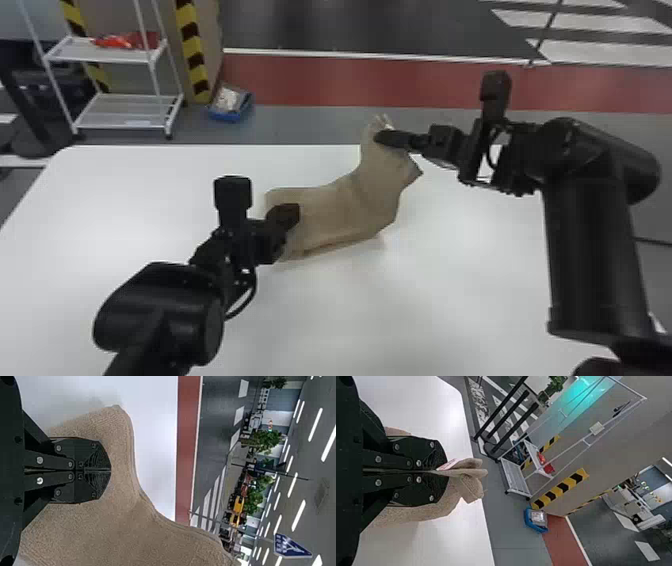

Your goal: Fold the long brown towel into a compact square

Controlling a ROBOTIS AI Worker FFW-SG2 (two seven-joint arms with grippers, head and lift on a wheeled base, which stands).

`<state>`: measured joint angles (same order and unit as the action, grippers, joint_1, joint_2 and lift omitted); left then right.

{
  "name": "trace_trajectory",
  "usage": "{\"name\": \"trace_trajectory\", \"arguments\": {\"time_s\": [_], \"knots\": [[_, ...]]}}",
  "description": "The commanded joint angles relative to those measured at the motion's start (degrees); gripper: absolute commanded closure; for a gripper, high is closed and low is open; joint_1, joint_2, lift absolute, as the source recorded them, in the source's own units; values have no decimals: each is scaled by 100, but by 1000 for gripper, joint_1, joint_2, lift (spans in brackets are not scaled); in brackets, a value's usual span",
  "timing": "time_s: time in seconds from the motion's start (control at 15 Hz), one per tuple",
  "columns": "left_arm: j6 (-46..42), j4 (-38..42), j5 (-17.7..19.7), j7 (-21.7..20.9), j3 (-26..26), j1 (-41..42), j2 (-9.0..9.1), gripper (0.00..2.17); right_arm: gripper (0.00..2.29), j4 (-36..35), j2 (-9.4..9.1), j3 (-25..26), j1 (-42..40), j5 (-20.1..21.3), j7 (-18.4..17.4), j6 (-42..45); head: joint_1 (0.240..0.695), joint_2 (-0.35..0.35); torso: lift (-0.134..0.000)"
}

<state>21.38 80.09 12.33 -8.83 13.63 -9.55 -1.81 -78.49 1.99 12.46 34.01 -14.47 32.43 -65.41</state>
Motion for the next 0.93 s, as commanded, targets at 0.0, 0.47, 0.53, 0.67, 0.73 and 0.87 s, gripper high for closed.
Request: {"name": "trace_trajectory", "arguments": {"time_s": [0.0, 0.47, 0.53, 0.67, 0.73, 0.87], "knots": [[3, -125, -64, -31, -27, 23, -82, 2138, 1420, 168, 3, -15, 132, 41, -79, 181, 687, -83, -123], [-366, -538, -38, -84, 17, -4, -47, 2138, 1420, 616, -204, -639, 273, 14, -281, 656, 695, -38, -123], [-366, -538, -38, -84, 61, -4, -30, 2138, 1420, 669, -204, -771, 264, 32, -307, 674, 695, -33, -123], [-366, -538, -29, -75, 166, -4, -12, 2138, 1420, 721, -204, -973, 194, 41, -457, 744, 695, -30, -123], [-366, -529, -20, -75, 184, 5, 5, 2138, 1420, 792, -204, -1026, 176, 67, -466, 797, 695, -30, -123], [-366, -529, -20, -66, 263, 14, 49, 2138, 1420, 853, -204, -1123, 80, 67, -466, 902, 695, -32, -123]]}}
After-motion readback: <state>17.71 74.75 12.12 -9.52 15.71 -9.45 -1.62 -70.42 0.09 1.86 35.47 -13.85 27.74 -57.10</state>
